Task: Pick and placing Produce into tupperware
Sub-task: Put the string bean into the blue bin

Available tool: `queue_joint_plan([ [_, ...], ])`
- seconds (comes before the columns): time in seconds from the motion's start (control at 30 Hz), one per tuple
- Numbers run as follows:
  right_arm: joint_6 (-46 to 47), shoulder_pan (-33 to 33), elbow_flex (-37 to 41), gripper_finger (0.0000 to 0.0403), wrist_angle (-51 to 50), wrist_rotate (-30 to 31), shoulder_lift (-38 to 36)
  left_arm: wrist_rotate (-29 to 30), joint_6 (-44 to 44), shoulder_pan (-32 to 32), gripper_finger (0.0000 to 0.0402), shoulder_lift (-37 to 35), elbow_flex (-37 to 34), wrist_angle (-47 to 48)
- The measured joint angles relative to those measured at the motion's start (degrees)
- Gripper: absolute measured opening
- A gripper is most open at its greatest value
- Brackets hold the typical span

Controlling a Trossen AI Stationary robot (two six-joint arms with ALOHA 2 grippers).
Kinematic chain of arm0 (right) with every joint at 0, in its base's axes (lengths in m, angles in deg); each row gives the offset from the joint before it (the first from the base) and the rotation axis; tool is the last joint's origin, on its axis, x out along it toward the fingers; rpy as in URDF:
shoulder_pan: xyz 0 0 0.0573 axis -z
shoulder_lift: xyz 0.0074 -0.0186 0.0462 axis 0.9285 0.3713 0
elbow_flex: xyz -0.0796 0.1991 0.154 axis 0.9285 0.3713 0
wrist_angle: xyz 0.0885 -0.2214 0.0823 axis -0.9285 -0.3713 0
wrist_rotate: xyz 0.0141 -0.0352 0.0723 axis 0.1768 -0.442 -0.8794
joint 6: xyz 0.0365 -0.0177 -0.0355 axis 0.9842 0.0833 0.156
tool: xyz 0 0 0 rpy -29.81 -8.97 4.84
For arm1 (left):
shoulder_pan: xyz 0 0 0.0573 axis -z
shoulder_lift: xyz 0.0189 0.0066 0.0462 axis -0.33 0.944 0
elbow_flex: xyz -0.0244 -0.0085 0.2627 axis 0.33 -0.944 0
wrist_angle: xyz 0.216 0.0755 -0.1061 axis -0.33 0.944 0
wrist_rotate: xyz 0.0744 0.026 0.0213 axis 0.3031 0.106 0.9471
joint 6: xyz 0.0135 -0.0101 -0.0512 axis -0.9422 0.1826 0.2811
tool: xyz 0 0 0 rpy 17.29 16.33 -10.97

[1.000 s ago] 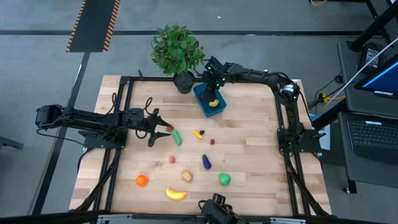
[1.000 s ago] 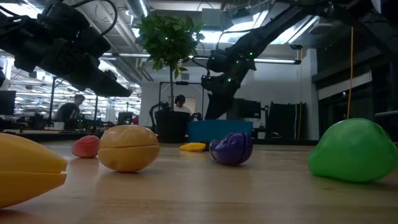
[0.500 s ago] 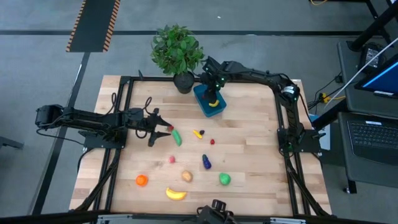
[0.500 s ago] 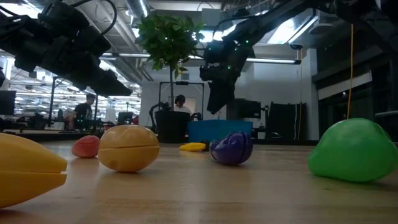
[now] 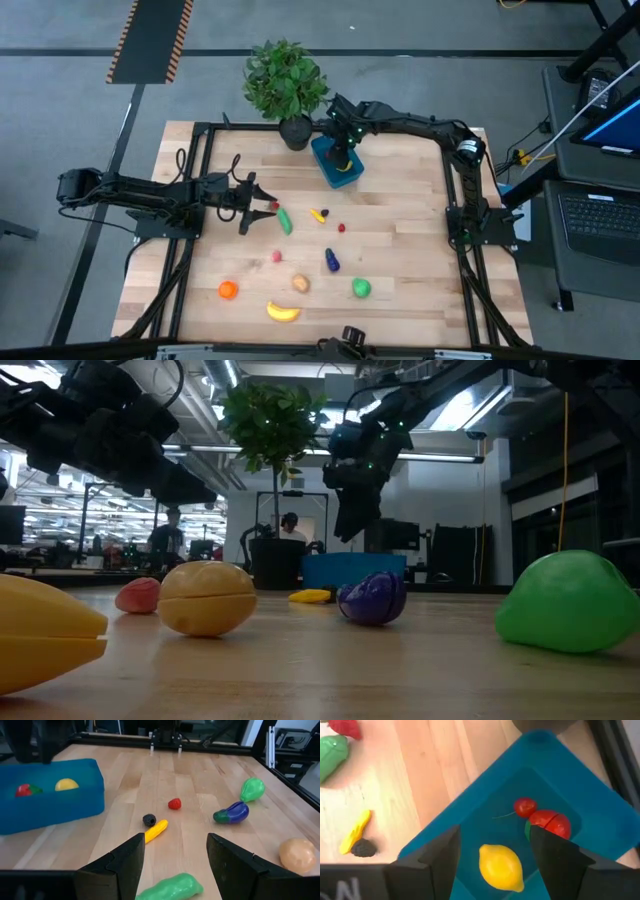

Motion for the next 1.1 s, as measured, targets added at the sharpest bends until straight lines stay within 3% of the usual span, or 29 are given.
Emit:
queue_joint_plan([
  [0.2,2.5,-0.7,7.5,0.0238,6.9,0.2,-3.2,0.0,-0.4,0.0,0.0206,0.0,0.0,-0.7],
  [0.57,7.3,-4.7,31.1,0.0238,29.2,0.4,-21.5,0.0,-0.1,0.0,0.0206,0.0,0.0,-1.2],
  [0.83,4.6,-8.5,48.2,0.0238,48.4,-0.1,-33.7,-0.6,1.0,2.5,0.0206,0.0,0.0,-7.2],
  [1.1,5.7,-12.0,60.7,0.0238,64.5,-7.0,-42.1,-0.8,1.2,6.9,0.0206,0.0,0.0,-7.4],
])
